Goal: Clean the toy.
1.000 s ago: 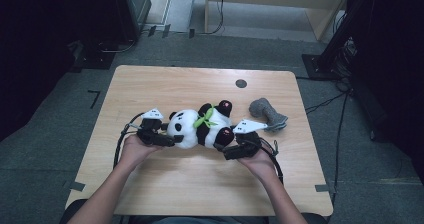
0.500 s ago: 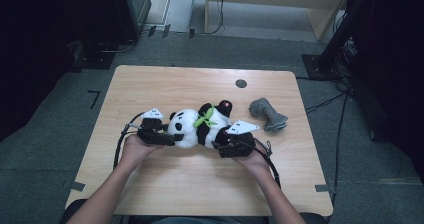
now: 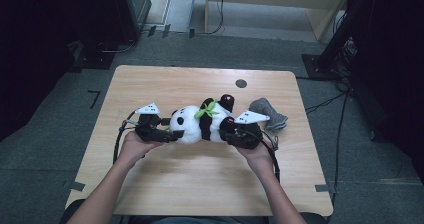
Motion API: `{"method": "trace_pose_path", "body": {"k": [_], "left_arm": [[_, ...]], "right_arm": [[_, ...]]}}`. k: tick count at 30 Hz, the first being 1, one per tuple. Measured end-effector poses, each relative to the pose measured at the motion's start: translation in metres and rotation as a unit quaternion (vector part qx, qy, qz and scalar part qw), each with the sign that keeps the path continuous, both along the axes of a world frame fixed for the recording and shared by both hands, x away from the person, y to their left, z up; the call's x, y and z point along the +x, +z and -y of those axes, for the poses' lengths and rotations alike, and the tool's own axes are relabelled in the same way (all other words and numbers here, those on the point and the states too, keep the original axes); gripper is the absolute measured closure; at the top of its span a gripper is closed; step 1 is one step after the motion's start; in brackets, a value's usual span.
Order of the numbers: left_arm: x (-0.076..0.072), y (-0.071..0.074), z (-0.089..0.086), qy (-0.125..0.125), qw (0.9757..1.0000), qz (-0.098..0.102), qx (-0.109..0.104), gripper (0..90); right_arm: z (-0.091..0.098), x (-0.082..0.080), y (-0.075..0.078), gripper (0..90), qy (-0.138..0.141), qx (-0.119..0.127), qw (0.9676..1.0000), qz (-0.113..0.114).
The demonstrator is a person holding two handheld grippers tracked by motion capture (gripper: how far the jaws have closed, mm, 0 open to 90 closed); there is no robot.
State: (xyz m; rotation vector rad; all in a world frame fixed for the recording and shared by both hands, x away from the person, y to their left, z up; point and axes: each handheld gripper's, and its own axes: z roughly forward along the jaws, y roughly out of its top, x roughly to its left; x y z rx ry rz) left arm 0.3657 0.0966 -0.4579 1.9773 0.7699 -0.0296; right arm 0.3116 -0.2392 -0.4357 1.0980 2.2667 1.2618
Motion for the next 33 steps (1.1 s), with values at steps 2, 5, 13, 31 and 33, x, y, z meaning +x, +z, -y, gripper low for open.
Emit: {"method": "trace_pose_path", "body": {"k": [2, 5, 13, 31, 33], "left_arm": [[-0.003, 0.002, -0.003, -0.004, 0.9998, 0.018, 0.004, 21.1], [-0.009, 0.006, -0.007, -0.001, 0.9978, 0.066, 0.006, 23.4], [-0.016, 0.002, -0.006, -0.024, 0.9968, 0.075, 0.007, 23.7], [-0.024, -0.006, 0.014, -0.005, 0.9907, 0.132, 0.032, 10.7], [-0.024, -0.006, 0.017, 0.003, 0.9906, 0.130, 0.041, 11.1]], "right_arm": [[0.002, 0.000, 0.003, 55.6, -0.005, 0.001, 1.0000, -0.007], [0.008, 0.000, 0.008, 56.3, -0.019, 0.005, 0.9997, -0.014], [0.023, 0.002, 0.018, 56.6, -0.044, 0.036, 0.9981, -0.026], [0.008, -0.004, 0.032, 57.3, 0.006, 0.103, 0.9929, -0.060], [0.004, -0.005, 0.032, 57.3, 0.010, 0.100, 0.9931, -0.060]]}}
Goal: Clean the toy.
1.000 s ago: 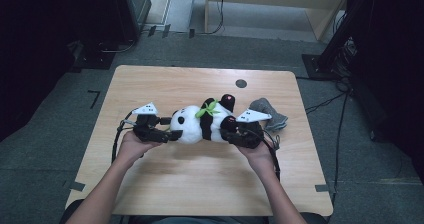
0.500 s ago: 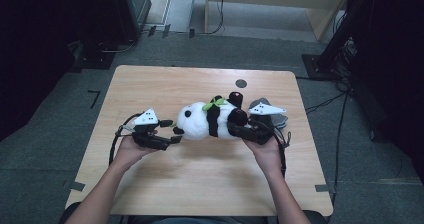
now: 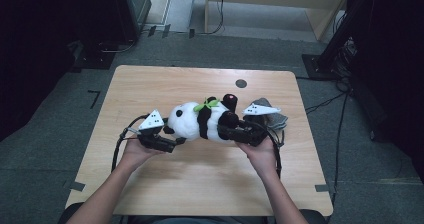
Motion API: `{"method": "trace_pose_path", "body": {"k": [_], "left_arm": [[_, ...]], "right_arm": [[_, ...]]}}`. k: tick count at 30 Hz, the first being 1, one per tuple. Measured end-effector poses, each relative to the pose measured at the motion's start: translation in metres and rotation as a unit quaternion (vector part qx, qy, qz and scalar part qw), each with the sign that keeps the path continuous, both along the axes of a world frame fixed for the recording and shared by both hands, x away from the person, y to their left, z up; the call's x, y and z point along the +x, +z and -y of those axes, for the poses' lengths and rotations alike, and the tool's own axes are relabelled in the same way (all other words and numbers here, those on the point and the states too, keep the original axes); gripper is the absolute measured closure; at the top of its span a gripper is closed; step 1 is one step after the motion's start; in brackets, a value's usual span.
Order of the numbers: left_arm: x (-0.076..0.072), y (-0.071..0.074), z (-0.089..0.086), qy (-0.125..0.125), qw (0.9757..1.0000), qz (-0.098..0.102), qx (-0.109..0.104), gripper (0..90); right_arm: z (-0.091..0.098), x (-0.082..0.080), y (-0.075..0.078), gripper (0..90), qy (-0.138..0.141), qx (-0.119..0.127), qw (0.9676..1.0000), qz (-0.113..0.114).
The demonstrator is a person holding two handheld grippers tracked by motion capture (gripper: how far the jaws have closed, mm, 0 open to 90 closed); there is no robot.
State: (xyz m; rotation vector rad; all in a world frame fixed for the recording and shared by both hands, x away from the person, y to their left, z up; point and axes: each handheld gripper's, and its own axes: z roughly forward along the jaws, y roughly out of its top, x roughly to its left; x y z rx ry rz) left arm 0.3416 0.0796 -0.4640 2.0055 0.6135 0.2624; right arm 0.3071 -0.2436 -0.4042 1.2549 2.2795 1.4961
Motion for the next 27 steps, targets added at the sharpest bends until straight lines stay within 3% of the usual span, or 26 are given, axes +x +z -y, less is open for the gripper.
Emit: {"method": "trace_pose_path", "body": {"k": [4, 9, 13, 17, 18, 19, 20, 22, 25, 27], "left_arm": [[-0.002, 0.002, 0.002, 0.013, 0.9998, 0.005, 0.012, 20.1], [-0.003, 0.005, -0.003, 0.017, 0.9998, 0.012, -0.008, 33.4], [-0.002, 0.007, -0.005, 0.014, 0.9996, -0.017, -0.016, 44.8], [-0.001, 0.010, -0.005, 0.015, 0.9992, -0.034, -0.017, 51.8], [0.001, 0.011, -0.006, 0.010, 0.9977, -0.061, -0.028, 52.6], [0.004, 0.010, -0.008, 0.007, 0.9953, -0.089, -0.038, 52.7], [0.006, 0.010, -0.010, 0.000, 0.9935, -0.104, -0.045, 53.8], [0.008, 0.011, -0.011, -0.005, 0.9926, -0.113, -0.045, 54.8], [0.009, 0.014, -0.013, -0.007, 0.9926, -0.114, -0.041, 55.2], [0.009, 0.015, -0.014, -0.007, 0.9930, -0.112, -0.037, 55.5]], "right_arm": [[-0.002, -0.001, 0.001, 57.3, 0.001, -0.006, 1.0000, 0.002], [0.002, -0.001, 0.001, 57.3, 0.000, 0.007, 1.0000, -0.002], [0.001, 0.000, 0.001, 52.8, -0.001, 0.000, 1.0000, 0.003], [0.005, 0.003, -0.001, 47.6, -0.008, -0.003, 1.0000, 0.003], [0.005, 0.004, -0.001, 46.0, -0.009, -0.004, 0.9999, 0.004], [0.007, 0.005, -0.002, 42.7, -0.009, -0.001, 0.9999, 0.010], [0.008, 0.005, -0.002, 39.7, -0.009, 0.003, 0.9998, 0.018], [0.010, 0.007, -0.003, 34.5, 0.001, 0.003, 0.9995, 0.033], [0.012, 0.004, -0.009, 30.7, 0.019, -0.009, 0.9965, 0.081], [0.012, 0.003, -0.015, 27.4, 0.024, -0.016, 0.9954, 0.091]]}}
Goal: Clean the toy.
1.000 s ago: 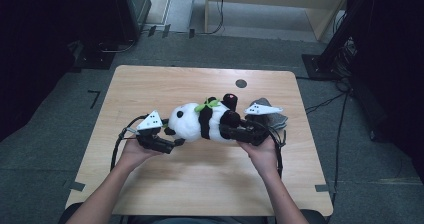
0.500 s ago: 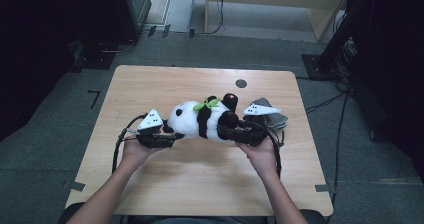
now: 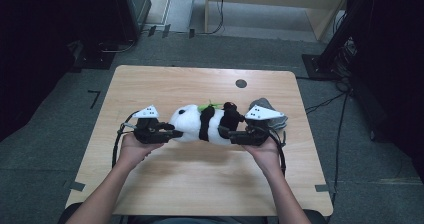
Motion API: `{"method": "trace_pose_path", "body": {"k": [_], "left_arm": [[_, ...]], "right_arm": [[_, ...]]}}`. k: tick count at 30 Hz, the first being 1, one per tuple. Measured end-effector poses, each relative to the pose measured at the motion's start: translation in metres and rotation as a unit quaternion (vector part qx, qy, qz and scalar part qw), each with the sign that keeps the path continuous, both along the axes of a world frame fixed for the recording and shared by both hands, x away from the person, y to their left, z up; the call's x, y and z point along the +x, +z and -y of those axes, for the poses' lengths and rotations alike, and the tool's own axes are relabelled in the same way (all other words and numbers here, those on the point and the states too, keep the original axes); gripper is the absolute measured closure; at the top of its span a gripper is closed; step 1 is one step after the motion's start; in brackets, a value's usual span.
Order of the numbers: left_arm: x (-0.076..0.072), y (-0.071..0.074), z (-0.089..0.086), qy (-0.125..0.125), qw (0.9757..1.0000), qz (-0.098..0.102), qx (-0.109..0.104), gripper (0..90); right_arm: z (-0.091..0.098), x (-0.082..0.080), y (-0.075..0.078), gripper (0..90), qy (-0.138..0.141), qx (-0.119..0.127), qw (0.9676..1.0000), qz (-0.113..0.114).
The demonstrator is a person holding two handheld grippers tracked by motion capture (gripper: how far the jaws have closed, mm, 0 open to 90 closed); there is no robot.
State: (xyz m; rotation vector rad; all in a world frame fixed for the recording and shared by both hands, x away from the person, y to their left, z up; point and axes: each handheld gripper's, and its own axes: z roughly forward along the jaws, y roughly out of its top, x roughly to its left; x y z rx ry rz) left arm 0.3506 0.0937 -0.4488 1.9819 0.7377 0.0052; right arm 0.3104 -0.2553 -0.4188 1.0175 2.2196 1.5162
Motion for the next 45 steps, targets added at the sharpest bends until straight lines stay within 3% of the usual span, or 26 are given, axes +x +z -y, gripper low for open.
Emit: {"method": "trace_pose_path", "body": {"k": [4, 7, 10, 16, 19, 22, 25, 30, 34, 38, 43, 45], "left_arm": [[0.000, 0.002, -0.003, -0.005, 1.0000, -0.003, -0.001, 56.2], [0.000, 0.005, -0.005, -0.006, 1.0000, -0.004, 0.002, 56.6], [0.002, 0.007, -0.012, -0.003, 0.9999, -0.009, -0.011, 57.0], [0.003, 0.016, -0.026, 0.001, 0.9989, -0.025, -0.041, 56.7], [0.001, 0.019, -0.023, -0.008, 0.9990, -0.025, -0.035, 56.5], [0.000, 0.017, -0.015, -0.015, 0.9988, -0.030, -0.035, 56.4], [-0.001, 0.017, -0.008, -0.014, 0.9986, -0.040, -0.032, 56.1], [-0.002, 0.018, -0.004, -0.011, 0.9981, -0.045, -0.040, 55.5], [-0.002, 0.018, -0.005, -0.006, 0.9979, -0.046, -0.044, 54.3], [-0.002, 0.017, -0.006, -0.003, 0.9984, -0.037, -0.044, 50.8], [0.000, 0.014, -0.001, -0.005, 0.9992, -0.025, -0.032, 33.6], [0.000, 0.011, -0.001, -0.016, 0.9994, -0.004, -0.029, 27.1]], "right_arm": [[0.002, 0.002, -0.004, 15.8, 0.007, -0.005, 0.9997, -0.024], [0.005, 0.001, -0.008, 13.1, 0.011, 0.005, 0.9997, -0.019], [0.009, 0.000, -0.010, 6.2, 0.023, -0.003, 0.9993, -0.030], [0.009, -0.003, -0.012, 5.1, 0.031, -0.024, 0.9991, -0.017], [0.002, -0.001, -0.018, 5.1, 0.058, -0.011, 0.9977, -0.034], [-0.007, 0.000, -0.023, 0.4, 0.069, -0.014, 0.9970, -0.032], [-0.016, -0.002, -0.025, 0.0, 0.048, -0.061, 0.9967, -0.024], [-0.016, 0.000, -0.028, 0.0, 0.047, -0.078, 0.9956, -0.023], [-0.017, -0.004, -0.026, 10.1, 0.023, -0.093, 0.9954, 0.007], [-0.017, -0.008, -0.020, 28.6, 0.010, -0.091, 0.9955, 0.024], [-0.015, -0.007, -0.014, 37.6, -0.001, -0.086, 0.9963, 0.000], [-0.010, -0.005, -0.012, 38.4, -0.005, -0.078, 0.9969, -0.010]]}}
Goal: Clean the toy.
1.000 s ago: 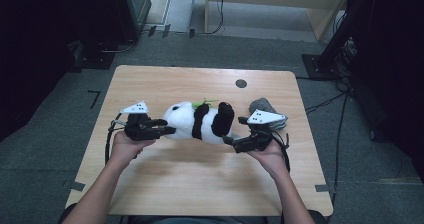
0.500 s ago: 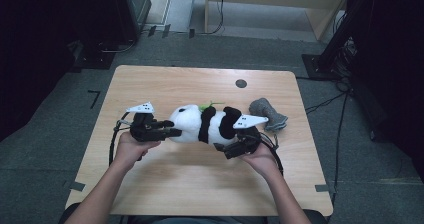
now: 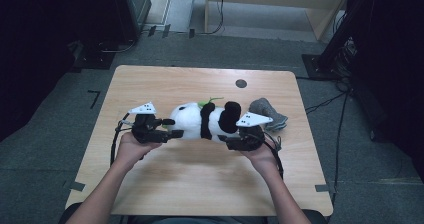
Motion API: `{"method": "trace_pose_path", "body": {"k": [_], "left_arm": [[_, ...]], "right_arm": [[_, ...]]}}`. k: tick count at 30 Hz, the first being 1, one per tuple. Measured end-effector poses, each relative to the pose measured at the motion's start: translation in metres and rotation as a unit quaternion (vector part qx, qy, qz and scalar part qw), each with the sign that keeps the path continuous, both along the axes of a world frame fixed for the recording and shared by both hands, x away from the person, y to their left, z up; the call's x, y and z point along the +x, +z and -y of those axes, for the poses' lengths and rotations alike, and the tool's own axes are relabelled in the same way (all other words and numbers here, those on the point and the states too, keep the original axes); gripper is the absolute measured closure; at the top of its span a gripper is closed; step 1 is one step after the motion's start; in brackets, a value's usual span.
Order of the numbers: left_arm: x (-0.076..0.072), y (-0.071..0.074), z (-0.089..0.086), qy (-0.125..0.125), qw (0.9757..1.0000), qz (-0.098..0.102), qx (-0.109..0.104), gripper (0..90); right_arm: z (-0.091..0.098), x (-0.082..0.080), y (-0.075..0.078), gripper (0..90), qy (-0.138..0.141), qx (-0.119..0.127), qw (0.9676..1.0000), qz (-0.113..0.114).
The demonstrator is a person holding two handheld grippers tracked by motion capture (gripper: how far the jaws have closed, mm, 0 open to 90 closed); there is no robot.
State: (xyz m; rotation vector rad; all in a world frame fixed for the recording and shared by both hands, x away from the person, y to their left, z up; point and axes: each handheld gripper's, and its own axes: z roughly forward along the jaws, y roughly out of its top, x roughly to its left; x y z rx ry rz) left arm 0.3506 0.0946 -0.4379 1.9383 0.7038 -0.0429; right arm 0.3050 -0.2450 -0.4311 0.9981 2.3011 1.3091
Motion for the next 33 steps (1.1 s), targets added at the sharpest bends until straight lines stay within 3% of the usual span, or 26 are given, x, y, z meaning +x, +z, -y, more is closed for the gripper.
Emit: {"method": "trace_pose_path", "body": {"k": [5, 10, 18, 23, 25, 30, 33], "left_arm": [[-0.003, 0.000, -0.004, -0.006, 0.9988, 0.047, -0.006, 25.0], [-0.002, -0.006, -0.010, -0.009, 0.9984, 0.053, 0.013, 26.6], [-0.004, -0.011, -0.006, -0.022, 0.9969, 0.075, -0.008, 25.4], [-0.006, -0.011, -0.009, -0.040, 0.9948, 0.085, -0.039, 16.4], [-0.007, -0.011, -0.006, -0.042, 0.9944, 0.091, -0.034, 10.5], [-0.009, -0.015, 0.000, -0.036, 0.9946, 0.098, 0.000, 8.6], [-0.009, -0.016, 0.001, -0.020, 0.9952, 0.096, -0.008, 10.6]], "right_arm": [[0.013, 0.002, 0.007, 39.1, -0.013, 0.024, 0.9996, -0.012], [0.027, 0.003, 0.011, 38.7, -0.027, 0.048, 0.9981, -0.030], [0.025, -0.004, 0.018, 38.3, -0.010, 0.065, 0.9971, -0.037], [0.024, -0.004, 0.018, 38.3, 0.010, 0.089, 0.9943, -0.058], [0.021, -0.005, 0.019, 38.1, 0.019, 0.093, 0.9936, -0.061], [0.012, -0.006, 0.016, 37.5, 0.025, 0.080, 0.9940, -0.070], [0.009, -0.005, 0.014, 37.3, 0.023, 0.085, 0.9929, -0.080]]}}
